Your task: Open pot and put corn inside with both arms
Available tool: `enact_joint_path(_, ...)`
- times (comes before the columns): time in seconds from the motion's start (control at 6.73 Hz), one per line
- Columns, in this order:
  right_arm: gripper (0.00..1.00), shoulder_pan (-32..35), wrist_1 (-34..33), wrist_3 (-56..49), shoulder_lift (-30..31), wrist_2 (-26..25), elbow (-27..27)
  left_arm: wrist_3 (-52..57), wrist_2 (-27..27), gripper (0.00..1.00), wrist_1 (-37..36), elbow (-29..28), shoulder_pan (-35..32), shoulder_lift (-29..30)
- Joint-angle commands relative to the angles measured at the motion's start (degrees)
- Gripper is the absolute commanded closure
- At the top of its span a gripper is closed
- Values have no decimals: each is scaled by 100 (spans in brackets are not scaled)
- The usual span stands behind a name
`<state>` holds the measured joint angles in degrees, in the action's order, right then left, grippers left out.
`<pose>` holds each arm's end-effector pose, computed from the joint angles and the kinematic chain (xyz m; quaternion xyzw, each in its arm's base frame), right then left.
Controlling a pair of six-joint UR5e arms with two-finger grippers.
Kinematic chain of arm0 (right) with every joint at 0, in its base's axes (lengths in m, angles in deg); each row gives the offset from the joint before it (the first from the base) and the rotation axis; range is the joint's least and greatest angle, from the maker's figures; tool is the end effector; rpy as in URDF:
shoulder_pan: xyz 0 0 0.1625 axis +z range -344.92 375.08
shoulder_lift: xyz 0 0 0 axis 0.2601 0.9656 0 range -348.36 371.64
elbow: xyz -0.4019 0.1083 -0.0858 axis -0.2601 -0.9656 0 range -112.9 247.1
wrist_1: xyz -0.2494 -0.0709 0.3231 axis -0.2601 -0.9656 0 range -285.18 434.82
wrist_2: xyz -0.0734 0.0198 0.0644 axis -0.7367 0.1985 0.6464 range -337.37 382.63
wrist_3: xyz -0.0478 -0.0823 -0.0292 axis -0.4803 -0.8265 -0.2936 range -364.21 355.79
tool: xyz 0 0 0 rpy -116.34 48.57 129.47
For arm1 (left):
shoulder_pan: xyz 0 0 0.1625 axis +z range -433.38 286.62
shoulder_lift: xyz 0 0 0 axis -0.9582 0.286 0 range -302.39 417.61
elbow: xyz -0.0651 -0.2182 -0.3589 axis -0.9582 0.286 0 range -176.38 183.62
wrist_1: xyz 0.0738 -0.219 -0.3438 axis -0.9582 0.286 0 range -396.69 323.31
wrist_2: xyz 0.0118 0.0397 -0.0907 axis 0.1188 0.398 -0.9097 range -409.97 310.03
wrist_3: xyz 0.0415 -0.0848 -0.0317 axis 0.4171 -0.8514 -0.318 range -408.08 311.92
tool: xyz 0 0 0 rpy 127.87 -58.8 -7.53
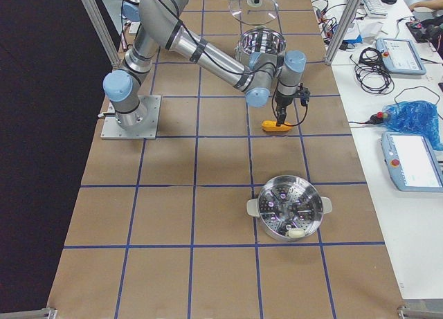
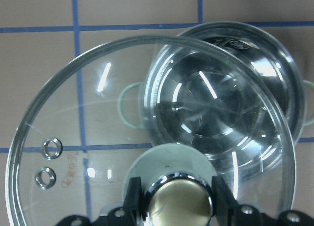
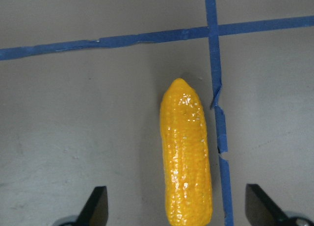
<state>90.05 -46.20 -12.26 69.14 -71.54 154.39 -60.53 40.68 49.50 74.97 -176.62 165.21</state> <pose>-0.0521 -0.6803 0.2289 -0.0612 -0.9974 0.0032 0.0378 -0.2726 -0.5815 0.4841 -0.0067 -0.9991 0.0426 0.0039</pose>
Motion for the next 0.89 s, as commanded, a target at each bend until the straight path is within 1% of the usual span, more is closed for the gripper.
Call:
enact_joint_path(0.0, 7, -26, -509, -22, -247, 267, 218, 1099, 75, 100, 13, 229, 1089, -90)
enact_joint_path(0.15, 18, -26, -519, -22, -248, 268, 236, 1444, 14, 100, -93, 466, 1495, -90)
enact_joint_path(0.3, 31, -26, -572, -22, -257, 268, 262, 1795, -317, 99, -381, 720, 1838, -46)
enact_joint_path(0.45, 49, -26, -572, -22, -266, 268, 262, 1894, -451, 100, -810, 1027, 1937, 50)
enact_joint_path(0.59, 82, -26, -572, -13, -301, 268, 236, 1913, -496, 100, -1493, 1344, 1956, 260)
enact_joint_path(0.74, 95, -26, -564, -13, -292, 268, 210, 1948, -479, 100, -1822, 1434, 1956, 462)
